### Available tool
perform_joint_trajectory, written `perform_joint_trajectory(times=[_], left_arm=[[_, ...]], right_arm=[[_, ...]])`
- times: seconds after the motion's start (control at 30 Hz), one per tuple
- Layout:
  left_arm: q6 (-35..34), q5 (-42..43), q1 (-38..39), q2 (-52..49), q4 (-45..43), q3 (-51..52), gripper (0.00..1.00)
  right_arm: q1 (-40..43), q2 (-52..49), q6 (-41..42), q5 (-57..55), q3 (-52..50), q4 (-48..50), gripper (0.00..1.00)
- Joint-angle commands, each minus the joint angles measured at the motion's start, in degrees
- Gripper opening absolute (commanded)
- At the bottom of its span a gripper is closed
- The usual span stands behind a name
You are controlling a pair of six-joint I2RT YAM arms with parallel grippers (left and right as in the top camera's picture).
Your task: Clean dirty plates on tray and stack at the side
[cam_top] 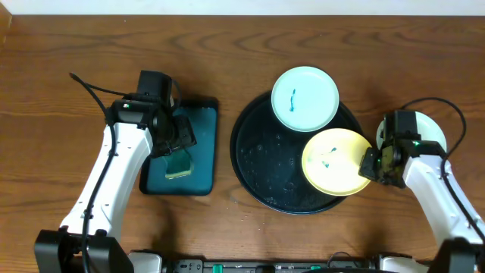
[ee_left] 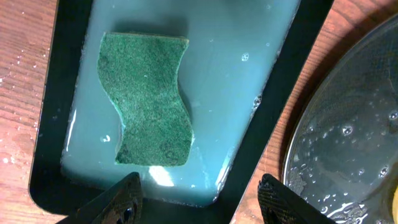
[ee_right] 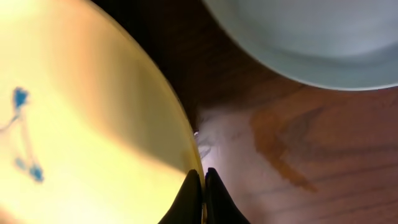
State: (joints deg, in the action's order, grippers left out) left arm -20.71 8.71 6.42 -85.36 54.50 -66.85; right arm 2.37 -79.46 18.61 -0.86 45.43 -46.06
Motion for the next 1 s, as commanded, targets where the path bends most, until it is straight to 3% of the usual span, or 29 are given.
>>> perform_joint_trajectory(times=[0.0, 0.17, 0.33, 0.5, 0.73, 0.83, 0.93, 0.97], left_arm=[[0.57, 0.0, -0.24, 1.14, 0.72, 0.24, 0.61], [1.03, -0.59, -0.24, 1.03, 0.66, 0.26, 0.61], [2.69, -3.5, -0.24, -0.63, -0.07, 1.29, 0.61], [2.67, -5.55, -0.24, -2.67, -6.71, 7.72, 0.56], [-1.2, -12.74, -0.24, -8.44, -17.64, 14.32, 0.47], [-2.1, -13.25, -0.24, -12.02, -20.31, 14.49, 0.38], [-3.8, -11.04, -0.24, -15.26, -21.22, 14.49, 0.11], [-3.78, -9.4, -0.24, -15.98, -21.22, 14.49, 0.08]], right_arm=[[-0.98, 5.57, -5.86, 8.85, 1.88, -0.68, 0.01], [-5.4, 7.82, -8.74, 17.22, 1.51, -0.2, 0.01], [-11.91, 5.46, 0.0, 14.19, -1.68, 5.53, 0.01], [-16.02, 1.42, 2.62, 14.19, -4.57, 12.94, 0.01], [-17.92, -1.07, 2.82, 7.67, -4.57, 14.38, 0.01], [-17.97, -1.07, 2.8, 6.67, -4.57, 14.38, 0.01], [-18.01, -1.07, 2.8, 6.67, -4.57, 14.38, 0.01], [-18.01, -1.07, 2.8, 6.67, -4.57, 14.38, 0.01]])
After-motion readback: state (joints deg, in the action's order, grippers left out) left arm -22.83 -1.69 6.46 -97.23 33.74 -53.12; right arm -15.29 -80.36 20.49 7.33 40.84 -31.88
